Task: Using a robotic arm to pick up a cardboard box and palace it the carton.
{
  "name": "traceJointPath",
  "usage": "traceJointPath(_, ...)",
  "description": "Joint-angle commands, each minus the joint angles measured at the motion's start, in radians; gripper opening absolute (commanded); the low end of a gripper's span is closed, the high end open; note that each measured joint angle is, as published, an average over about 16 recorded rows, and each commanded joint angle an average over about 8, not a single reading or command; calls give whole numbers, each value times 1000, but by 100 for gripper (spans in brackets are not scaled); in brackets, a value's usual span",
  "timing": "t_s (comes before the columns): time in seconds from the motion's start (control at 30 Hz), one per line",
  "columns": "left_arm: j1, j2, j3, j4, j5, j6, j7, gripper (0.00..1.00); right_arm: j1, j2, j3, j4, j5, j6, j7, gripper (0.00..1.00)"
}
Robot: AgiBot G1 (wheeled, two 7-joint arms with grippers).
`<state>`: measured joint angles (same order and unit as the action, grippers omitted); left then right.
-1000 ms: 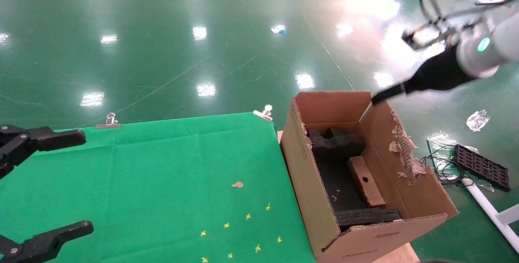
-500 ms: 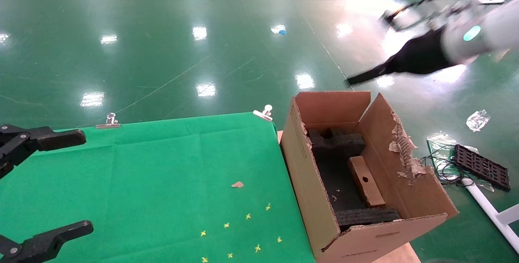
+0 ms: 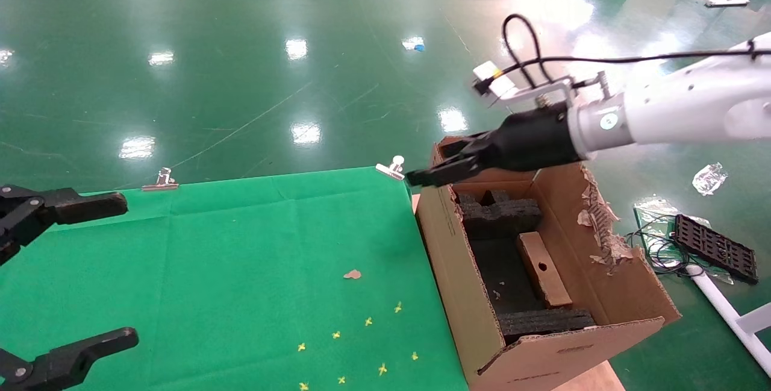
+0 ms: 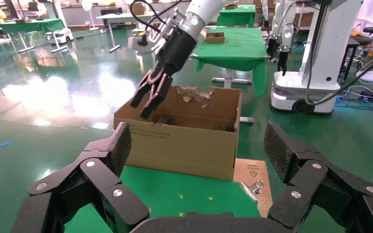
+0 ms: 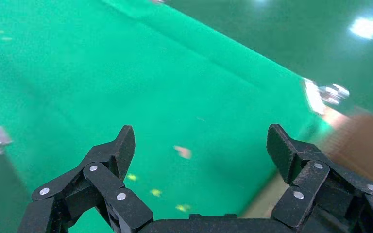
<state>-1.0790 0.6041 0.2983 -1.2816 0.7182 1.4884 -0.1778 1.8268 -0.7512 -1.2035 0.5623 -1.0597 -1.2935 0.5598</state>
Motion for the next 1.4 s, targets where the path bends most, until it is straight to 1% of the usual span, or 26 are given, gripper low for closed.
traceJointPath(0.03,0,0,0,0,0,0,0,100,-37,7,46,36,16,-10,-18,100)
traceJointPath(0.67,0,0,1,0,-1,0,1,100,-387,72,475,371,169,-104,-191,100)
traceJointPath(1.13,0,-1,2,0,-1,-1,1,100,-674,125,828,647,295,-181,-333,100)
traceJointPath(1.3,0,-1,2,0,-1,-1,1,100,-754,140,926,723,330,-202,-370,100)
traceJointPath(1.4,0,-1,2,0,-2,-1,1,100,-776,144,954,744,341,-209,-379,100)
